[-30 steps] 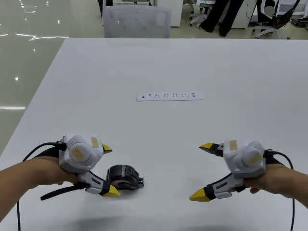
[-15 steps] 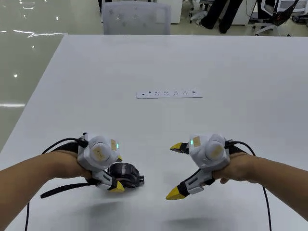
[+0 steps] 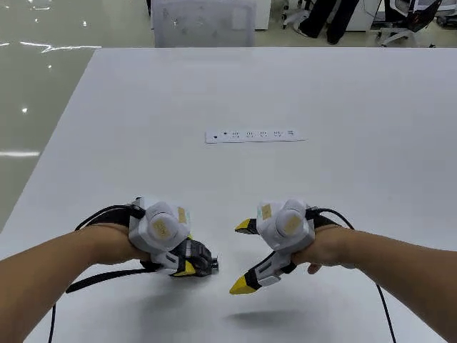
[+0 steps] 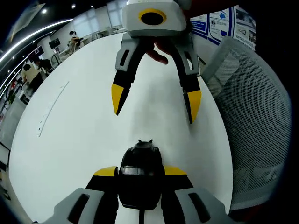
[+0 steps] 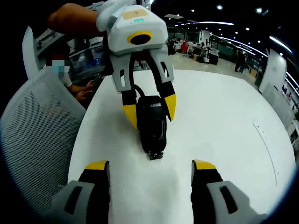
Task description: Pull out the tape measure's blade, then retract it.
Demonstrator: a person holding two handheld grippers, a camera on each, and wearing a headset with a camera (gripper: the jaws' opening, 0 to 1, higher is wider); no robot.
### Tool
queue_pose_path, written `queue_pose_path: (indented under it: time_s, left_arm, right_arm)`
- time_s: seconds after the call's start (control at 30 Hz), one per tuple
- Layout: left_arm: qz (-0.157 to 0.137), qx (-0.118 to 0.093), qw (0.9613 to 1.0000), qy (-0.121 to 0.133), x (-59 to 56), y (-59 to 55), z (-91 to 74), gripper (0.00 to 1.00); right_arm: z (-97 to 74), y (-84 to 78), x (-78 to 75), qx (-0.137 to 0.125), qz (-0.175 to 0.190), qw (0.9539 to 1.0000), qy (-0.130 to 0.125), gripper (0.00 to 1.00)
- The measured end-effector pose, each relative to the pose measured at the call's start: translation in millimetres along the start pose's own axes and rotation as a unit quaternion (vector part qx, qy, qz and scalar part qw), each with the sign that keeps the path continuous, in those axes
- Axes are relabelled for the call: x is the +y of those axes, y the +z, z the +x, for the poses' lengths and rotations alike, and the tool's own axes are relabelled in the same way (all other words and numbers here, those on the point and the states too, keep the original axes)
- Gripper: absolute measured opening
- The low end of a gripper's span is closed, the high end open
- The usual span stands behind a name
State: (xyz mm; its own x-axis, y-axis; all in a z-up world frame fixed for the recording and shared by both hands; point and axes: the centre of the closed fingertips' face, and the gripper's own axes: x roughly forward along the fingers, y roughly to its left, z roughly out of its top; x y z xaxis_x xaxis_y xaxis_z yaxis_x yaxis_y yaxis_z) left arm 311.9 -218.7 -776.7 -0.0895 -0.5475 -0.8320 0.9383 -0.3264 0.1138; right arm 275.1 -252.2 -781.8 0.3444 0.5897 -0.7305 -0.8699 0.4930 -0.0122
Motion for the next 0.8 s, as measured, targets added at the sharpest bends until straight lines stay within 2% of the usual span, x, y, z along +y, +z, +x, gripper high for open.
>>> queue_pose_path:
  time_s: [0.07,0.2,0.23,0.27,0.33,0.43,0.57,0.67,0.8]
  left_arm:
    - [0.004,0.000,1.0000,0.000,-0.7,-0.1,0.1,0.31]
    - [0.010,-0.007,0.9999,-0.006,-1.0,-0.8,-1.1,0.31]
    - [0.011,-0.010,0.9999,-0.007,-1.1,-0.9,-1.5,0.31]
    - [-0.001,-0.011,0.9999,-0.006,-1.0,-0.6,-1.2,0.31]
    - [0.000,-0.007,1.0000,-0.002,-2.0,-0.6,-0.6,0.31]
    - [0.002,-0.002,1.0000,-0.001,-2.2,-1.2,-0.6,0.31]
    - [-0.007,-0.002,1.0000,0.001,-1.8,-2.5,-0.5,0.31]
    - [-0.009,0.000,1.0000,0.004,-2.3,-3.3,-0.1,0.31]
    - [-0.011,0.001,0.9999,0.002,-2.0,-3.9,0.4,0.31]
  right_arm:
    - [7.1,0.6,-3.2,0.001,-0.001,1.0000,-0.001,0.65]
    - [22.5,-1.3,-10.2,0.012,-0.013,0.9998,-0.011,0.62]
    - [24.6,-1.7,-9.4,0.017,-0.012,0.9997,-0.009,0.57]
    - [27.3,-1.9,-7.6,0.021,-0.014,0.9997,-0.003,0.52]
    - [32.4,0.0,-7.0,0.022,-0.014,0.9996,0.003,0.45]
    - [36.6,2.5,-9.8,0.020,-0.013,0.9997,0.002,0.36]
    - [42.2,2.5,-10.1,0.025,0.007,0.9996,0.011,0.25]
    - [43.4,-1.3,-6.4,0.036,-0.007,0.9990,0.024,0.20]
    - [46.5,-1.8,-6.1,0.042,-0.024,0.9986,0.020,0.15]
